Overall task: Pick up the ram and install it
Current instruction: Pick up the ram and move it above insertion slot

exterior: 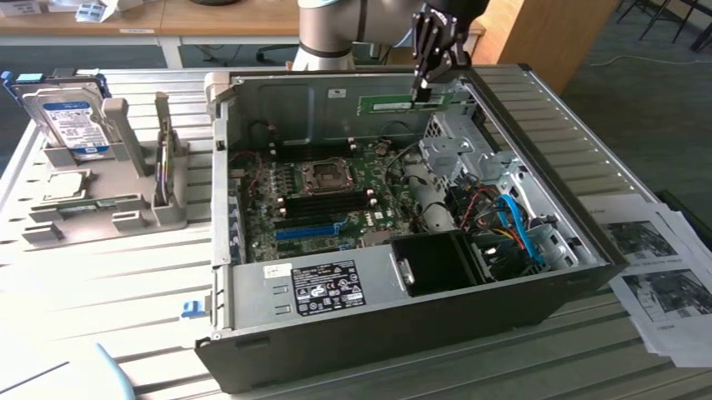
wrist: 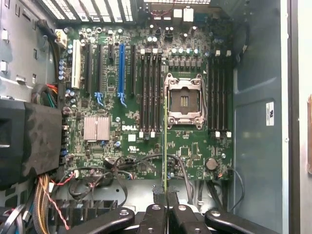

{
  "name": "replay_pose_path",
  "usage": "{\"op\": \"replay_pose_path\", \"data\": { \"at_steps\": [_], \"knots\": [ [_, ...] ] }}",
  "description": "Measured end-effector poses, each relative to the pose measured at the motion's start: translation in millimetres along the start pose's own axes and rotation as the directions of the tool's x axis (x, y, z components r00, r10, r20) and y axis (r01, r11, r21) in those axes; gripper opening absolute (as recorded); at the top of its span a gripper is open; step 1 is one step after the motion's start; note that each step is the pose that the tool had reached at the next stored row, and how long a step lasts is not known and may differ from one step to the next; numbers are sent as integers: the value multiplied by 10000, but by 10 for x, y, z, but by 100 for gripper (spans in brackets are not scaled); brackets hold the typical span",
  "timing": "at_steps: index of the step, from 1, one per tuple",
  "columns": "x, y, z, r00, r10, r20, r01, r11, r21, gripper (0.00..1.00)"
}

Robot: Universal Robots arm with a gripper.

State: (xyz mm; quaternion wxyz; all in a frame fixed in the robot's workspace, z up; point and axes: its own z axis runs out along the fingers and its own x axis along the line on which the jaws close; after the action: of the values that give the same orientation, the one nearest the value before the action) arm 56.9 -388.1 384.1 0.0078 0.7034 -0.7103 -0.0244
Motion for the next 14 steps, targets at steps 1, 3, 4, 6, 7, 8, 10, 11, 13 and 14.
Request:
{"op": "replay_pose_path", "data": {
  "at_steps": [1, 3, 4, 6, 7, 8, 10, 11, 13, 14],
  "knots": [
    [0, 14, 2, 10000, 1, 0, -1, 10000, -1, 11],
    [0, 42, 6, 10000, 2, 0, -2, 10000, -3, 11],
    [1, 57, 8, 10000, 3, 0, -3, 10000, -3, 11],
    [1, 85, 12, 10000, 5, 0, -5, 10000, -5, 11],
    [1, 100, 15, 10000, 5, 0, -5, 10000, -6, 11],
    [1, 115, 17, 10000, 7, 0, -7, 10000, -6, 11],
    [2, 144, 21, 10000, 10, 0, -10, 10000, -7, 11],
    [2, 158, 23, 10000, 10, 0, -10, 10000, -9, 11],
    [2, 185, 27, 10000, 13, 0, -13, 10000, -10, 11],
    [3, 198, 29, 10000, 13, 0, -13, 10000, -11, 11]
  ]
}}
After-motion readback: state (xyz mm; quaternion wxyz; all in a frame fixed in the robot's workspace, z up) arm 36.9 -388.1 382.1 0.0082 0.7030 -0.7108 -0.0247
